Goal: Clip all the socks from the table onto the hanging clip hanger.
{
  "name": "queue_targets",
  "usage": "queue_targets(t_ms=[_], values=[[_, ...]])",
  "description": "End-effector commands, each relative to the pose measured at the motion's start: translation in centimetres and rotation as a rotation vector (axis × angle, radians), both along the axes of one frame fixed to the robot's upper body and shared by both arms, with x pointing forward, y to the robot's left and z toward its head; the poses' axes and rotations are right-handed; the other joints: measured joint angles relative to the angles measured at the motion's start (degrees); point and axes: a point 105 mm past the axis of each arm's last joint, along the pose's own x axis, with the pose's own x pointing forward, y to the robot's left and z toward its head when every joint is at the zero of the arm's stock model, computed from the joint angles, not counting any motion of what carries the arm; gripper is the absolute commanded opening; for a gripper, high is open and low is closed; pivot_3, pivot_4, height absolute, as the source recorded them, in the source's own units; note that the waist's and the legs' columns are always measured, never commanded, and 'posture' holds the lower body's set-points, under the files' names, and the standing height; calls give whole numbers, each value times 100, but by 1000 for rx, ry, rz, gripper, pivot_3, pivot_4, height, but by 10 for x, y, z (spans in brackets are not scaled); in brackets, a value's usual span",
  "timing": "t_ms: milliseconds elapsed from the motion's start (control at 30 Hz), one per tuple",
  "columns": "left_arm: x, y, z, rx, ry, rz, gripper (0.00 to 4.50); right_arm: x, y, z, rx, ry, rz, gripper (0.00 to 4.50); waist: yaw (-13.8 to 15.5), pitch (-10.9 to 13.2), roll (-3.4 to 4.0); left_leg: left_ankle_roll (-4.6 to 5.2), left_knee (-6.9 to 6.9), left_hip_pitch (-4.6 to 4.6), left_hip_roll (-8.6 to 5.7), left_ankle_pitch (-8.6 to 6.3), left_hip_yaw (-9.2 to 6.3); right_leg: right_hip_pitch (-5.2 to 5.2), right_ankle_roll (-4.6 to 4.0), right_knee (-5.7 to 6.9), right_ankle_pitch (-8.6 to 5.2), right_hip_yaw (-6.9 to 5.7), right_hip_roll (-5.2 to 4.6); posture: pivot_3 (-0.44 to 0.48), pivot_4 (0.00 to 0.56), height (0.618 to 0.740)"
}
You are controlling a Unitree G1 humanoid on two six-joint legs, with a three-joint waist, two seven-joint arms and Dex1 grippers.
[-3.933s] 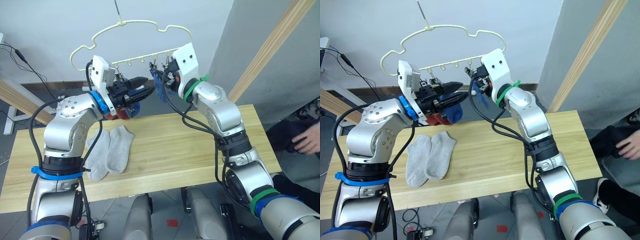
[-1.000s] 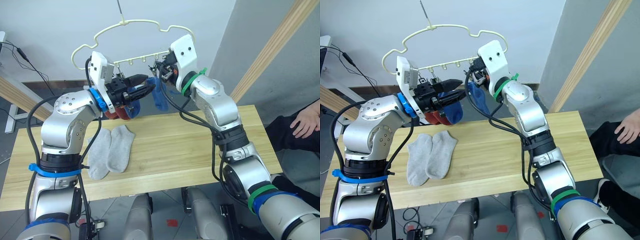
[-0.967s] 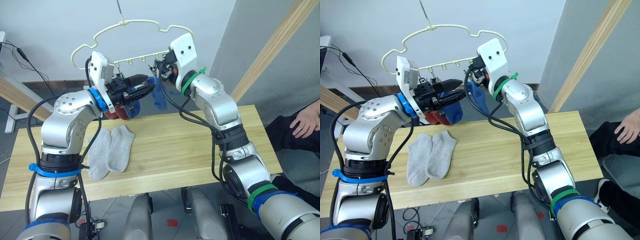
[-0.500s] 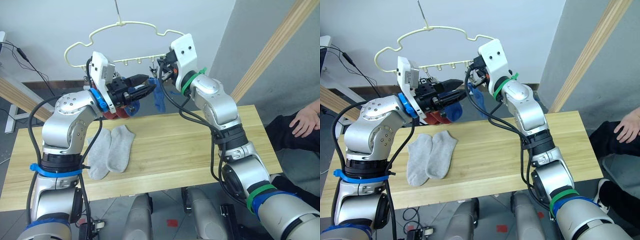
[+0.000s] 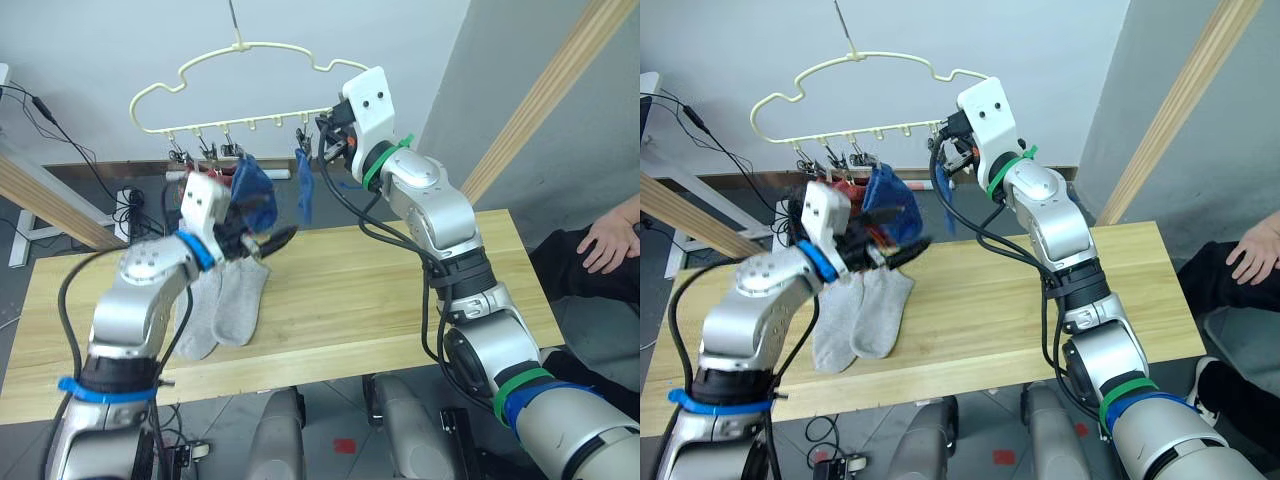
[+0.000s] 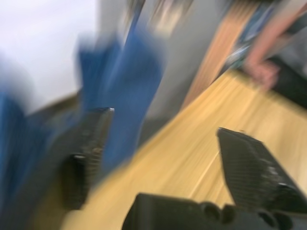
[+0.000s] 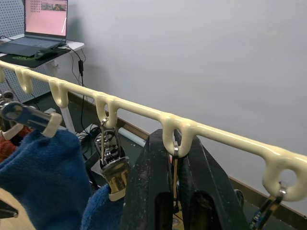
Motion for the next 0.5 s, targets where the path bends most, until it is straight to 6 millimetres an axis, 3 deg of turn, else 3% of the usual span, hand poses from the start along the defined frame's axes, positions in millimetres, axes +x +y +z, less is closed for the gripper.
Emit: queue_targets(t_ms=[33, 200, 267, 467, 500], values=[[3, 38, -21, 7, 5, 181, 4478, -5, 0, 15, 24, -38, 21, 0, 3, 0, 0, 0, 0, 0, 0, 0, 0, 0, 0, 0, 0, 0, 0, -66, 359, 740], [10, 66, -62, 14, 102, 293, 4478, -6, 1, 14, 18, -32, 29, 0, 20, 1, 1, 1, 3, 1, 1, 0, -2, 0, -2, 4, 2, -7, 1, -68, 366, 740], [12, 66, -79, 12, 162, 288, 4478, -7, 2, 13, 13, -29, 34, 0, 23, 1, 1, 1, 4, 0, -1, 0, -2, 0, -3, 3, 2, -5, 0, -75, 368, 740], [18, 64, -105, 52, 241, 275, 4478, -9, 3, 13, 7, -27, 42, 0, 15, 1, 1, 1, 3, -1, -2, 0, 0, 0, -3, 2, 2, -6, -2, -90, 367, 740], [18, 64, -111, 75, 252, 270, 4299, -10, 3, 13, 6, -26, 43, 0, 9, 1, 1, 1, 3, -1, -1, 0, 0, 0, -3, 3, 2, -7, -1, -93, 366, 740]])
